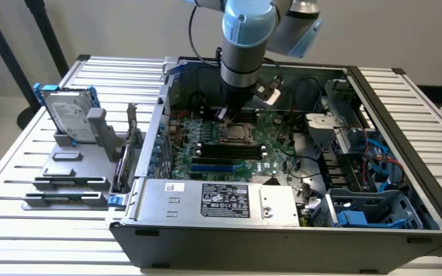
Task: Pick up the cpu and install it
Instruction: 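Install the first cpu locking lever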
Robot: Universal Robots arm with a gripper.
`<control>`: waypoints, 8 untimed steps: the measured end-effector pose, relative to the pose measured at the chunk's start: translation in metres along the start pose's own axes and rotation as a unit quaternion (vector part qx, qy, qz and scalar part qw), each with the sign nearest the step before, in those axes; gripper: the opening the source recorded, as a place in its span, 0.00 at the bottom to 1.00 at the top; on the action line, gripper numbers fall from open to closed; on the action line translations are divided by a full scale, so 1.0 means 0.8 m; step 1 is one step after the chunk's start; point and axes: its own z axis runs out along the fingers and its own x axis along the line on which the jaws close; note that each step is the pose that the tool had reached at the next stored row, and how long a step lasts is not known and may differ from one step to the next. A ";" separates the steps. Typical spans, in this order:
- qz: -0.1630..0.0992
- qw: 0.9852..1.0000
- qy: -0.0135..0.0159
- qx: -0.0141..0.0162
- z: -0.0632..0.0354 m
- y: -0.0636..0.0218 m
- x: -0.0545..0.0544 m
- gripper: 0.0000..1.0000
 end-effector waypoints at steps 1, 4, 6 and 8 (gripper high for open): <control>0.000 1.000 0.000 0.000 0.000 0.002 0.001 0.11; 0.001 1.000 -0.001 0.002 0.001 0.007 0.005 0.11; 0.001 1.000 -0.002 0.003 0.001 0.010 0.007 0.11; 0.002 1.000 -0.003 0.004 0.001 0.014 0.009 0.11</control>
